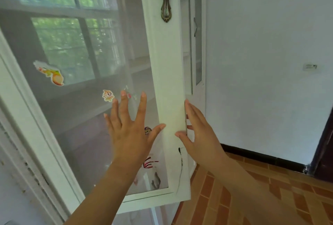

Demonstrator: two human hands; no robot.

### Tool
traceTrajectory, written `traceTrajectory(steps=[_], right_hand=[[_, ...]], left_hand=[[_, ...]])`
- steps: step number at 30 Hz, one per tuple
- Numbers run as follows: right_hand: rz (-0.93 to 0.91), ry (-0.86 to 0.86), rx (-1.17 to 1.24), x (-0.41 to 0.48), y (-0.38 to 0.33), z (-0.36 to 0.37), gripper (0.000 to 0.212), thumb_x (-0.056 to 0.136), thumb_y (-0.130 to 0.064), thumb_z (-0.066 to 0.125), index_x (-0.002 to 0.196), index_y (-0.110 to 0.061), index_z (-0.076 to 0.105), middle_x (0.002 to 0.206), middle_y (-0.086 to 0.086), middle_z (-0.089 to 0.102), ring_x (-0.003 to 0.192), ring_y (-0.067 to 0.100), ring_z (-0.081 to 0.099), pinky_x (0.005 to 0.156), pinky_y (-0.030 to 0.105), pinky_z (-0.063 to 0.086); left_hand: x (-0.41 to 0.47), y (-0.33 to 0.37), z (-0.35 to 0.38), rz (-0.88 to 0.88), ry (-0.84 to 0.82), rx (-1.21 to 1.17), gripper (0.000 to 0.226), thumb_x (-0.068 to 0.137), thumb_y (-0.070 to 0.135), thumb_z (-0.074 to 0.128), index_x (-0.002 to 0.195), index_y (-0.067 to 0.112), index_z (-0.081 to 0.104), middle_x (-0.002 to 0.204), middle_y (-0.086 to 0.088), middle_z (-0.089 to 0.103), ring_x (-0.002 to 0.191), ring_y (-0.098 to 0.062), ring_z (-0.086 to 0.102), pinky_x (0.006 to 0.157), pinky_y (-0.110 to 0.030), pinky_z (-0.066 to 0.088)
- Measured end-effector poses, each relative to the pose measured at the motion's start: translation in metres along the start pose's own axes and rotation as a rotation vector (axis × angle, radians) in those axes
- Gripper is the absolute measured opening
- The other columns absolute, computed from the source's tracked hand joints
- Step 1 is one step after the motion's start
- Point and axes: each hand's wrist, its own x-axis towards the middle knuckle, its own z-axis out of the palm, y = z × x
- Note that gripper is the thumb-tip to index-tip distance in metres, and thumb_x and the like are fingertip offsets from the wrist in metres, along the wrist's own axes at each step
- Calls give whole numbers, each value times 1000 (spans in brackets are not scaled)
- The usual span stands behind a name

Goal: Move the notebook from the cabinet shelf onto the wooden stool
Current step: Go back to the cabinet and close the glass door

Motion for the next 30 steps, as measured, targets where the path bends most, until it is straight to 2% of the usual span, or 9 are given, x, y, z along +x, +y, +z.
traceTrajectory(steps=[2, 5, 7, 10, 14, 17, 23, 27, 30], right_hand=[[-16, -27, 18, 18, 11, 5, 79, 90, -20, 56, 145, -30, 0, 154, -9, 13, 129, 8, 36, 79, -10, 25], [-51, -70, 48, 42, 27, 12, 81, 89, -19, 57, 144, -30, -2, 154, -8, 11, 128, 8, 36, 84, -5, 26], [-76, -95, 83, 57, 36, 17, 83, 89, -19, 58, 143, -33, -4, 154, -9, 11, 127, 6, 36, 89, 0, 28], [-112, -114, 142, 78, 47, 27, 86, 87, -18, 60, 143, -35, -3, 154, -9, 13, 127, 6, 36, 100, 14, 35], [-159, -132, 143, 103, 60, 43, 90, 85, -21, 63, 144, -33, -4, 154, -7, 12, 131, 13, 36, 104, 29, 39], [-169, -154, 147, 117, 67, 52, 92, 84, -22, 64, 144, -32, -5, 154, -8, 10, 132, 14, 35, 104, 29, 38], [-129, -173, 178, 136, 73, 68, 91, 84, -24, 65, 144, -32, -3, 154, -9, 9, 116, 7, 47, 92, 12, 37], [-135, -151, 157, 147, 76, 80, 94, 83, -27, 66, 144, -32, -5, 154, -8, 10, 126, 14, 42, 94, 19, 39], [-161, -142, 163, 155, 81, 90, 95, 82, -28, 67, 142, -35, -6, 154, -8, 11, 128, 16, 40, 98, 24, 39]], left_hand=[[7, -4, 12, -6, -19, 48, 85, 77, 71, 44, 145, 28, 18, 152, -13, 3, 138, -39, 6, 105, -65, 20], [15, -15, 27, -13, -46, 128, 88, 73, 61, 56, 146, 32, 16, 154, -7, -2, 140, -34, 1, 107, -59, 14], [18, -23, 35, -13, -54, 198, 86, 73, 59, 54, 146, 32, 17, 154, -7, -3, 141, -30, -3, 107, -55, 12], [22, -33, 47, -17, -62, 275, 86, 73, 60, 51, 146, 32, 15, 155, -7, -2, 142, -24, -12, 106, -54, 10], [27, -44, 60, 0, -54, 400, 93, 70, 57, 61, 146, 31, 14, 156, -8, -7, 143, -27, -8, 106, -54, 11], [33, -47, 68, -5, -34, 448, 95, 67, 54, 67, 145, 29, 19, 155, -12, 5, 140, -33, 9, 105, -55, 14], [43, -55, 81, -31, -2, 473, 98, 65, 53, 69, 145, 29, 17, 152, -14, 14, 138, -34, 14, 104, -57, 15], [47, -60, 87, -35, 12, 458, 97, 65, 52, 70, 145, 30, 19, 153, -13, 13, 138, -33, 14, 107, -56, 16], [49, -68, 93, -17, 17, 463, 97, 67, 53, 67, 145, 31, 15, 157, -9, -1, 140, -31, 9, 109, -53, 6]])
